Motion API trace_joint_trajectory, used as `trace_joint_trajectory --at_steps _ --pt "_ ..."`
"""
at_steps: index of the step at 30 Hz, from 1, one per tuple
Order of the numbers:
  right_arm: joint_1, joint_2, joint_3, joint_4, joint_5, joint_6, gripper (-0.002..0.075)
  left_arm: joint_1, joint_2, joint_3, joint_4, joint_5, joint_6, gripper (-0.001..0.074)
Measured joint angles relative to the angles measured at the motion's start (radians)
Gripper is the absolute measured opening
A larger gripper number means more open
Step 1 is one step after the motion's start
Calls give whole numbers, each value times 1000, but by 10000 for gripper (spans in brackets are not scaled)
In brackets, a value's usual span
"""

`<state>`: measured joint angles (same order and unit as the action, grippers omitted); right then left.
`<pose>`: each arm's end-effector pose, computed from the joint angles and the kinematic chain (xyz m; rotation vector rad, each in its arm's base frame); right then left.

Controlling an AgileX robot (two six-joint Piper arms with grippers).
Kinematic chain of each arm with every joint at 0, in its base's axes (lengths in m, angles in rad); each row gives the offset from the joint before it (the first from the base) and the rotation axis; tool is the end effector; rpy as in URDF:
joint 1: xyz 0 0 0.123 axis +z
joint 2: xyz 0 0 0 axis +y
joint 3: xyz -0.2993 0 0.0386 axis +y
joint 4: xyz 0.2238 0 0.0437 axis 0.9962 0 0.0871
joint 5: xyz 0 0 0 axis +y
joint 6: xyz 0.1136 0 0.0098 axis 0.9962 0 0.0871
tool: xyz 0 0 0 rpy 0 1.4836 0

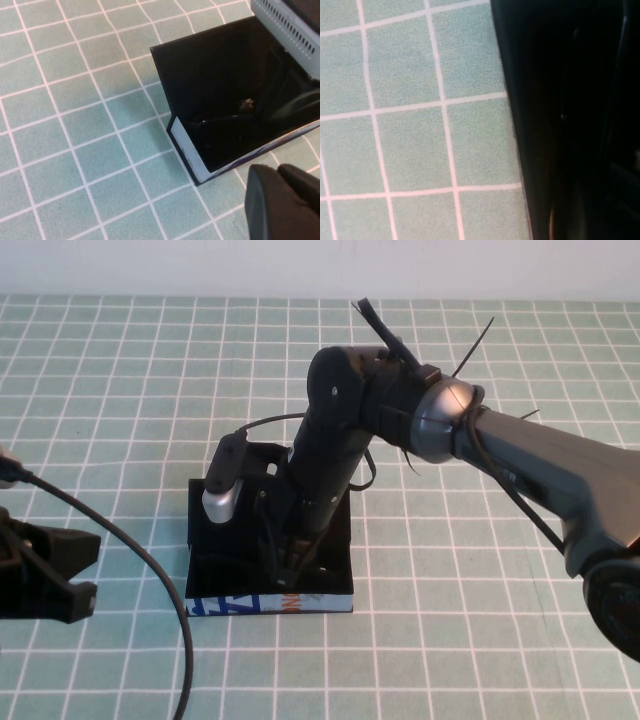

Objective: Return glasses to glasses case
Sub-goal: Place the glasses in the glasses case

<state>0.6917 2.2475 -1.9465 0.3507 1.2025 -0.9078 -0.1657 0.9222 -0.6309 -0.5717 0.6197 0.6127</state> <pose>0.3333 0.3235 0.2012 -1.9856 2.1366 0.4686 0.1483 -0.0612 0.2890 0.4986 2.2451 -0.3876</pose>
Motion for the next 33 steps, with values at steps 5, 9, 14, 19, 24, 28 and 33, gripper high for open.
trace_joint_trajectory --at_steps 5,9,14,19,24,28,33 --pt "0 0 -24 0 15 -19 8 0 0 0 0 4 0 -1" --pt "0 0 -44 7 15 -40 8 0 0 0 0 10 0 -1" --pt "0 0 -47 8 17 -75 8 0 0 0 0 19 0 -1" --pt "0 0 -47 9 17 -134 8 0 0 0 2 21 0 -1" --pt "0 0 -47 13 17 -221 8 0 0 0 2 21 0 -1" --pt "0 0 -47 19 17 -247 8 0 0 0 2 21 0 -1" --pt "0 0 -47 23 17 -221 8 0 0 0 2 21 0 -1"
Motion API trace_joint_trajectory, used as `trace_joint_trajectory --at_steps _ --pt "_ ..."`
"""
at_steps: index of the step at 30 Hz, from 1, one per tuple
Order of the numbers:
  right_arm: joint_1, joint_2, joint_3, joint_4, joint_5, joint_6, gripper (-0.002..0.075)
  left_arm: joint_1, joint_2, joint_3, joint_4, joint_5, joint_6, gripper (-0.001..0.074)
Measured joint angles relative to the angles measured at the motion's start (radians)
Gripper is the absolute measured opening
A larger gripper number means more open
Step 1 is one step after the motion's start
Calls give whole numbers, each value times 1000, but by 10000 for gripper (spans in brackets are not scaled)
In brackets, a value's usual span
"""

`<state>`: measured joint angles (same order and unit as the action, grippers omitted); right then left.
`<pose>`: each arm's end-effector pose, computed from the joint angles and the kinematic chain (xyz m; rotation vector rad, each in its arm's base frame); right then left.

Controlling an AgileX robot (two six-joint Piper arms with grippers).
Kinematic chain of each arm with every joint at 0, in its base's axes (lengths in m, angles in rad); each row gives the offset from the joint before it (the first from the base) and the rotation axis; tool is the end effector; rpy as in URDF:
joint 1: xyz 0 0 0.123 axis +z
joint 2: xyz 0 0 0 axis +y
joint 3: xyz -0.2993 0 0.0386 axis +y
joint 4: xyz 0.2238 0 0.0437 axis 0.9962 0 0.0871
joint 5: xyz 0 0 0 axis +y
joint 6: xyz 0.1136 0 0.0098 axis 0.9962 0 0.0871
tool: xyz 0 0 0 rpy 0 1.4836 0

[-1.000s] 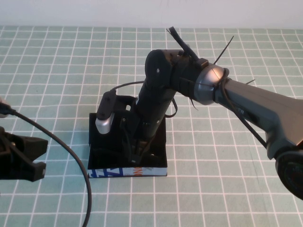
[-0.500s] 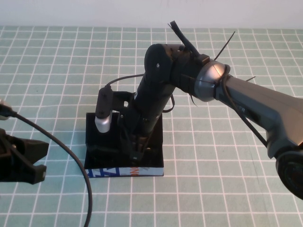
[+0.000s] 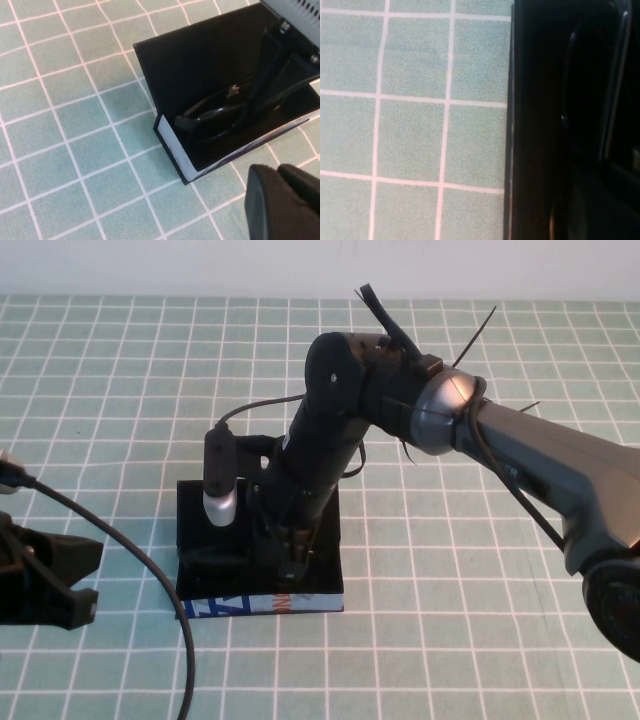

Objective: Return glasses to glasses case
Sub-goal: Place the glasses in the glasses case

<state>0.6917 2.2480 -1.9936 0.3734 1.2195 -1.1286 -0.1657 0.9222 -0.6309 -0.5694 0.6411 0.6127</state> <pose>0.3349 0.3281 0.2132 -2.1636 1.8568 0.4528 0.1464 -0.0618 0.2876 0.5119 2.2611 -0.3963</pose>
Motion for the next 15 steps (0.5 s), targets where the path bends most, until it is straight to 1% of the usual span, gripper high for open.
trace_joint_trajectory --at_steps 3,9,12,15 --pt "0 0 0 0 0 24 30 0 0 0 0 0 0 -1" --pt "0 -2 0 -16 0 52 159 0 0 0 0 0 0 -1" --pt "0 -21 0 -35 0 56 184 0 0 0 0 0 0 -1" --pt "-2 -43 0 -23 0 56 190 0 0 0 0 0 0 -1"
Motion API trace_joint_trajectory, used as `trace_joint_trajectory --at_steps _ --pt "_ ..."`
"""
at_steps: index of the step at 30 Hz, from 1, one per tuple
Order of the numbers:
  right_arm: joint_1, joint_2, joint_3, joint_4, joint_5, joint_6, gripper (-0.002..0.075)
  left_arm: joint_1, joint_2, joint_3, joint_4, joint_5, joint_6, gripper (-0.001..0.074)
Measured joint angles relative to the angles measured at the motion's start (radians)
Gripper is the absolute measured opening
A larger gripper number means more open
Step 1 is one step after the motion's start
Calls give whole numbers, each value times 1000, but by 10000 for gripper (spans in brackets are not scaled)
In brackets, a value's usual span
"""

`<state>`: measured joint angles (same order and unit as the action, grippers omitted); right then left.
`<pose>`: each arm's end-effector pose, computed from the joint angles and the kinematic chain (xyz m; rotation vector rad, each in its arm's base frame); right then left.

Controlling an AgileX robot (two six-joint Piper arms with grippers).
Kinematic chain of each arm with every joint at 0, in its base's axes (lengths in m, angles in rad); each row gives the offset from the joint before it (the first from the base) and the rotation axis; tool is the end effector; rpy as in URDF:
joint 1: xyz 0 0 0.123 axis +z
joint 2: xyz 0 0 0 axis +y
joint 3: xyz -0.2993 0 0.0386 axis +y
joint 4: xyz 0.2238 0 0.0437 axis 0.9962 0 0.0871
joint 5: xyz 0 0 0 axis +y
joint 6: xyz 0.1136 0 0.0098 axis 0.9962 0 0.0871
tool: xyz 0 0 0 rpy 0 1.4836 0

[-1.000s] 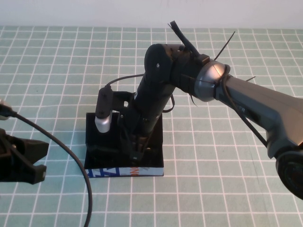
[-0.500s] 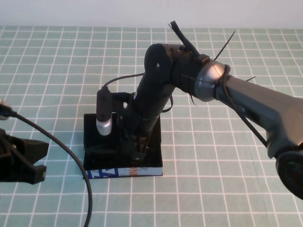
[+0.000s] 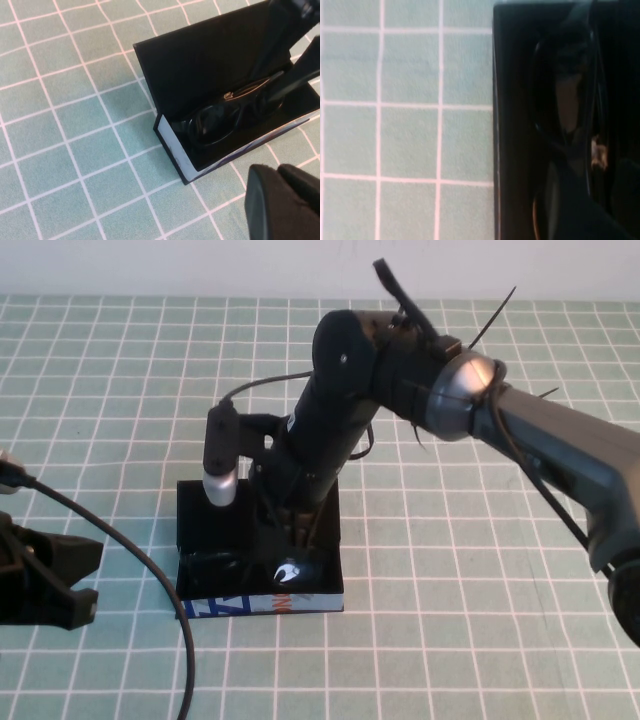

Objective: Return glasses to glasses case
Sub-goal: Place the glasses in the glasses case

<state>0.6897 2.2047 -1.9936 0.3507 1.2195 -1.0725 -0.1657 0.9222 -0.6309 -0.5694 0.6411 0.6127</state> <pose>0.3336 0.3228 0.2325 -2.1027 1.8879 0.4190 0.1464 -0.0618 0.2876 0.5119 2.2611 -0.3963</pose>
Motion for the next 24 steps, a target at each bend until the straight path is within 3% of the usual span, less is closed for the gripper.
trace_joint_trajectory --at_steps 6,13,24 --pt "-1 -5 -2 51 2 0 143 0 0 0 0 0 0 -1" --pt "1 -4 -2 233 -58 0 115 0 0 0 0 0 0 -1" --pt "61 71 -2 256 -232 24 110 0 0 0 0 -17 0 -1"
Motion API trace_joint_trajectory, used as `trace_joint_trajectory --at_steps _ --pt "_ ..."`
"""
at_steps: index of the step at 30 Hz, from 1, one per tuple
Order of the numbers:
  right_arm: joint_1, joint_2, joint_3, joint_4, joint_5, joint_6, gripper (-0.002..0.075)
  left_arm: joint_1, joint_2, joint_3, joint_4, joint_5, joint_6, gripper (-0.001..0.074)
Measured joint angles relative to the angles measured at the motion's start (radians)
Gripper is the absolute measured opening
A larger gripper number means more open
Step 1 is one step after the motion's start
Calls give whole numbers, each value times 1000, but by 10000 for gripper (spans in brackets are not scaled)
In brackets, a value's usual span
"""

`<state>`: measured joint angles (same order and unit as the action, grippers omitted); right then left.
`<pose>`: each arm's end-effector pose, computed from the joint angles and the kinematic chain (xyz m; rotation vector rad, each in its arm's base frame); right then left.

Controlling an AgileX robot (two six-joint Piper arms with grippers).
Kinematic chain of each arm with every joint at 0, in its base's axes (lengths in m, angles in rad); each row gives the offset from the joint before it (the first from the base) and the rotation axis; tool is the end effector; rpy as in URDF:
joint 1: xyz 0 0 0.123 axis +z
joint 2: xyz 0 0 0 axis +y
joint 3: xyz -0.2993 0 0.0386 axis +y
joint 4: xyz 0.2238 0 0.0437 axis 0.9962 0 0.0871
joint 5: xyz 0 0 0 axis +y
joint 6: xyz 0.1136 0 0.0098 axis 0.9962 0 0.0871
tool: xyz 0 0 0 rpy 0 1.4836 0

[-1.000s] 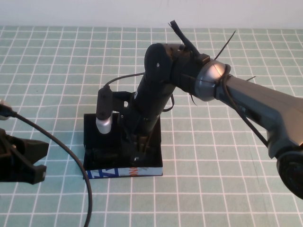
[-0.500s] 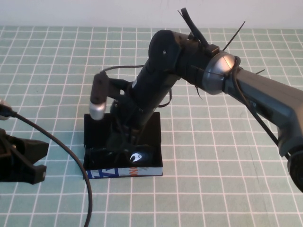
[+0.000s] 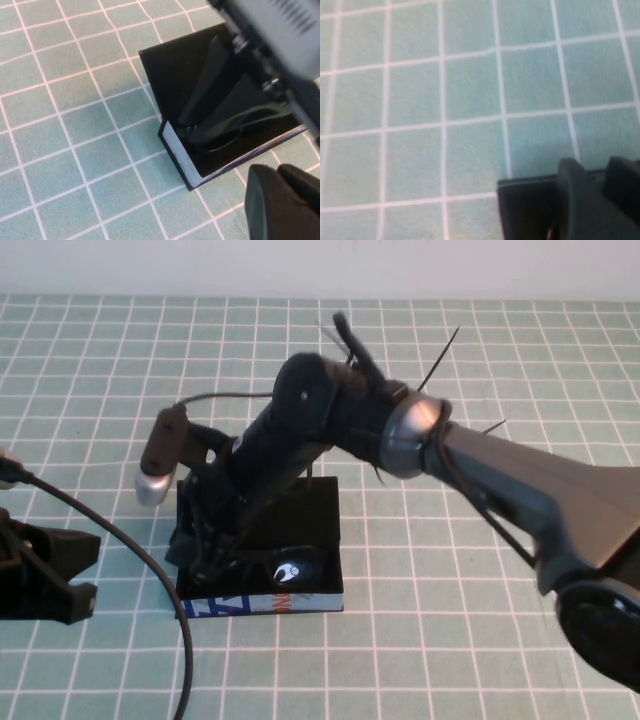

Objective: Return glasses to glasses case
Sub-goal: Place the glasses in the glasses case, then close the glasses case

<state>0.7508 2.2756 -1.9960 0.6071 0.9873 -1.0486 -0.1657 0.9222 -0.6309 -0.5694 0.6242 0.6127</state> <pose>0.3264 0.3788 0.2175 -1.8288 1.8505 0.6791 0.1479 -0.0612 0.2886 0.5027 2.2487 -0.3876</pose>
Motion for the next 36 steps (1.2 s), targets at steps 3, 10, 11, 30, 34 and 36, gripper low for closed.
trace_joint_trajectory --at_steps 3,10,11,30,34,36 --pt "0 32 0 -7 -14 5 110 0 0 0 0 0 0 -1" --pt "0 43 -19 -23 -18 9 109 0 0 0 0 0 0 -1" --pt "-2 43 -32 -25 -16 11 109 0 0 0 0 2 0 -1" --pt "-212 -5 -228 -130 43 318 -11 -310 169 53 -103 -99 53 -1" --pt "-231 11 -229 -135 100 323 -11 -417 318 55 -96 -272 30 -1" --pt "-241 20 -229 -135 114 323 -11 -442 396 57 -96 -326 22 -1"
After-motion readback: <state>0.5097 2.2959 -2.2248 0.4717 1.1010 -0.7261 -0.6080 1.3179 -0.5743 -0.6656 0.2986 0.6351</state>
